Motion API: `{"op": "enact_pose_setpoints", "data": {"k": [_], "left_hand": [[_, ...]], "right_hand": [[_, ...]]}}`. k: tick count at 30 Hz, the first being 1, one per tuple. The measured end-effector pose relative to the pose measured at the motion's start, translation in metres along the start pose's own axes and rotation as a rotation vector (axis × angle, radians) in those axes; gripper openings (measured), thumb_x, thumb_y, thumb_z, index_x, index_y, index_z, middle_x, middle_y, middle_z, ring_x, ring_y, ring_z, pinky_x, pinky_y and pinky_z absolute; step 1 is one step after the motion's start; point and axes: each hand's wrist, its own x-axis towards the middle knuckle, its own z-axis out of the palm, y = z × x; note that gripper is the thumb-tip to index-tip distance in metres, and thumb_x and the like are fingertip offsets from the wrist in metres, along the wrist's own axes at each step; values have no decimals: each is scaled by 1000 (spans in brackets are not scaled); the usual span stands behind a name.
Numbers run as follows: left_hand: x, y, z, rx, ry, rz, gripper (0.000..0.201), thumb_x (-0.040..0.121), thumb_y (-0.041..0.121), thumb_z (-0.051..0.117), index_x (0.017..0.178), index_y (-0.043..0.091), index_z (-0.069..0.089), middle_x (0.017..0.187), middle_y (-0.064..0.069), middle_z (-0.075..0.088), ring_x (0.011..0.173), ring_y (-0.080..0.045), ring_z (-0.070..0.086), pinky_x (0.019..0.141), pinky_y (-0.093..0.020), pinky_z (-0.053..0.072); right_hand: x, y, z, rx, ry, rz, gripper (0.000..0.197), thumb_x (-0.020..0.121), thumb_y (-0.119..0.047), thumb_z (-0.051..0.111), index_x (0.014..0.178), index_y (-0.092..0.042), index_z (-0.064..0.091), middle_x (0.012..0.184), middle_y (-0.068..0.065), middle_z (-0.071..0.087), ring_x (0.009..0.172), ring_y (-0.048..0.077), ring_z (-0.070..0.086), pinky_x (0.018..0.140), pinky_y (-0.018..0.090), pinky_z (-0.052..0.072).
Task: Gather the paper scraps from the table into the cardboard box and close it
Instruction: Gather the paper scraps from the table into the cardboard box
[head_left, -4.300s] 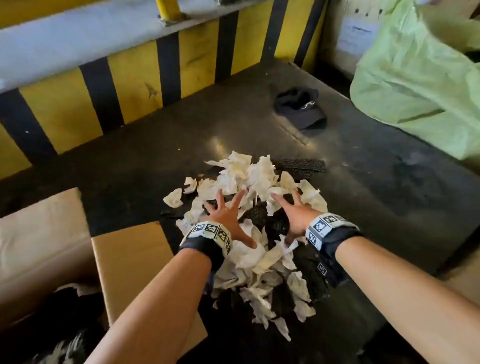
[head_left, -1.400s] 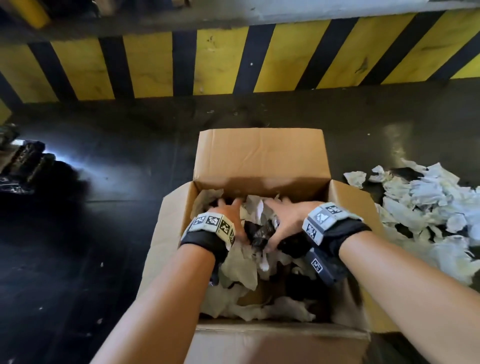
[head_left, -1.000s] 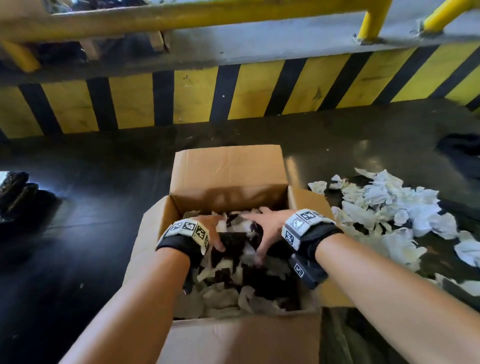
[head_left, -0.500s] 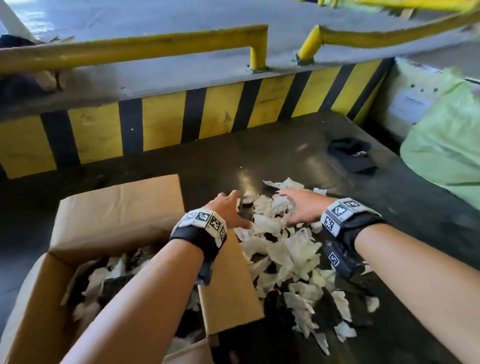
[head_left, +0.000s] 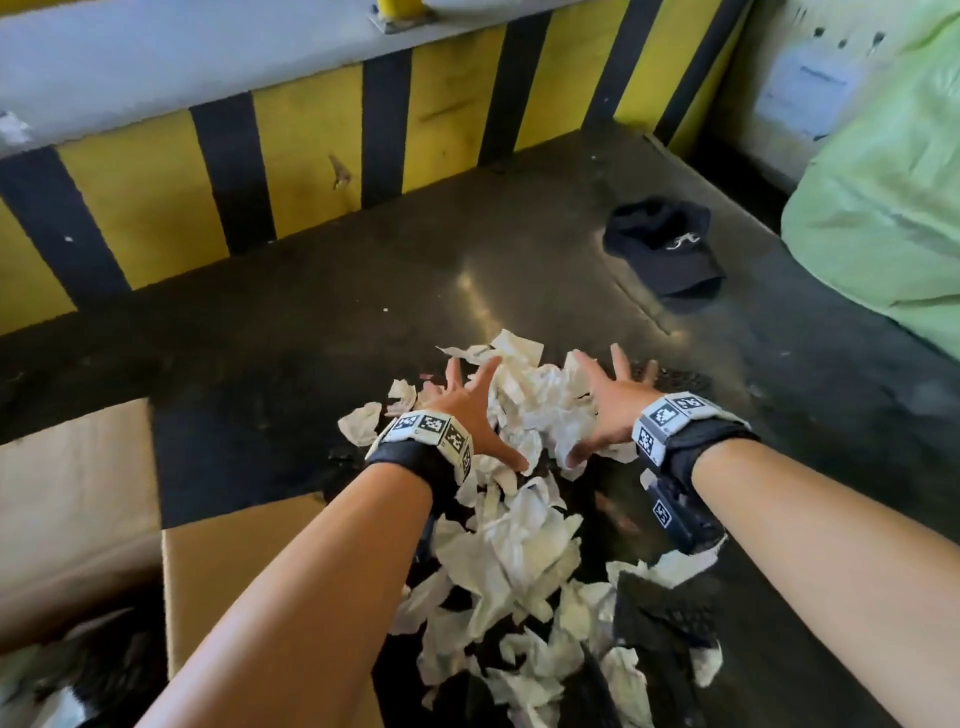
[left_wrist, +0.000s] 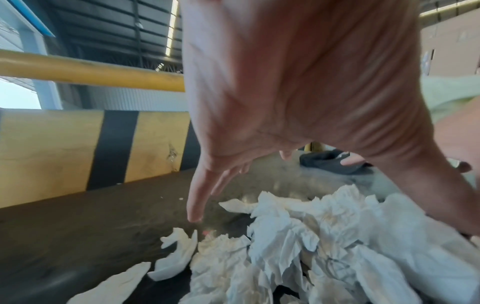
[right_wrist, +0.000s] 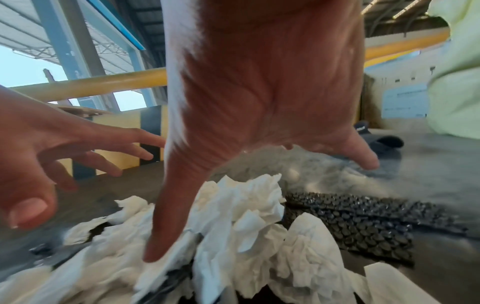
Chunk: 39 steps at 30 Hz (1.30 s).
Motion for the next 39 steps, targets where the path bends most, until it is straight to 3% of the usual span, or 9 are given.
{"op": "enact_pose_setpoints", "data": {"k": [5, 11, 14, 18, 21, 24, 28, 34, 39], "left_hand": [[67, 3, 12, 37, -5, -37, 134, 51, 85, 75, 150, 58, -12, 165, -7, -25, 147, -58, -10, 109, -76, 25], [107, -6, 39, 72, -78, -46, 120, 58, 90, 65, 149, 62, -9, 166, -5, -24, 148, -56, -6, 110, -76, 19], [110, -5, 55, 46, -3, -18, 110, 61, 80, 74, 150, 57, 12, 167, -8, -3, 148, -52, 9, 108, -68, 31], [105, 2, 64, -52, 118, 93, 77, 76, 49, 82, 142, 32, 45, 144, -14, 35, 126, -42, 46, 103, -48, 43], [94, 3, 70, -182, 126, 145, 56, 82, 29, 80, 133, 24, 56, 129, -12, 47, 113, -36, 59, 98, -42, 50], [74, 5, 67, -237, 128, 165, 46, 84, 28, 78, 127, 24, 60, 118, -9, 52, 106, -32, 60, 95, -42, 51], [41, 6, 45, -284, 219, 217, 48, 79, 29, 84, 122, 24, 63, 110, -9, 54, 97, -30, 60, 90, -42, 53], [-28, 9, -6, -259, 409, 284, 42, 82, 24, 81, 120, 21, 62, 101, 1, 49, 95, -21, 51, 89, -34, 46], [-107, -8, -47, -250, 543, 313, 40, 80, 29, 81, 114, 23, 61, 109, -7, 55, 100, -26, 55, 85, -34, 46]], "right_hand": [[60, 12, 8, 102, -53, 38, 160, 30, -78, 87, 145, -58, -23, 156, 1, -43, 140, 59, -27, 109, 80, 14], [91, 15, 37, 149, -88, 2, 139, 50, -76, 82, 150, -54, -12, 163, 4, -28, 144, 57, -20, 109, 76, 17], [91, 10, 50, 65, 63, -4, 113, 63, -60, 81, 149, -46, 9, 159, 8, 2, 143, 54, 4, 109, 68, 27], [85, 3, 58, 171, 166, -44, 86, 65, -42, 82, 135, -34, 32, 127, 8, 29, 115, 39, 34, 95, 51, 43], [73, -7, 62, 274, 172, -51, 55, 80, -14, 69, 128, -27, 44, 120, 8, 37, 112, 40, 48, 92, 43, 46], [54, -12, 58, 330, 193, -75, 42, 85, 1, 55, 122, -17, 52, 113, 8, 42, 113, 38, 54, 92, 35, 42], [11, -24, 36, 361, 246, -100, 49, 85, -3, 57, 130, -21, 53, 121, 11, 46, 117, 38, 53, 100, 42, 43], [-69, -49, -7, 335, 414, -201, 39, 81, -12, 68, 117, -15, 55, 107, 9, 45, 104, 35, 56, 89, 38, 45], [-136, -88, -29, 303, 549, -285, 42, 77, -14, 76, 115, -14, 57, 103, 9, 47, 101, 35, 56, 88, 36, 45]]}}
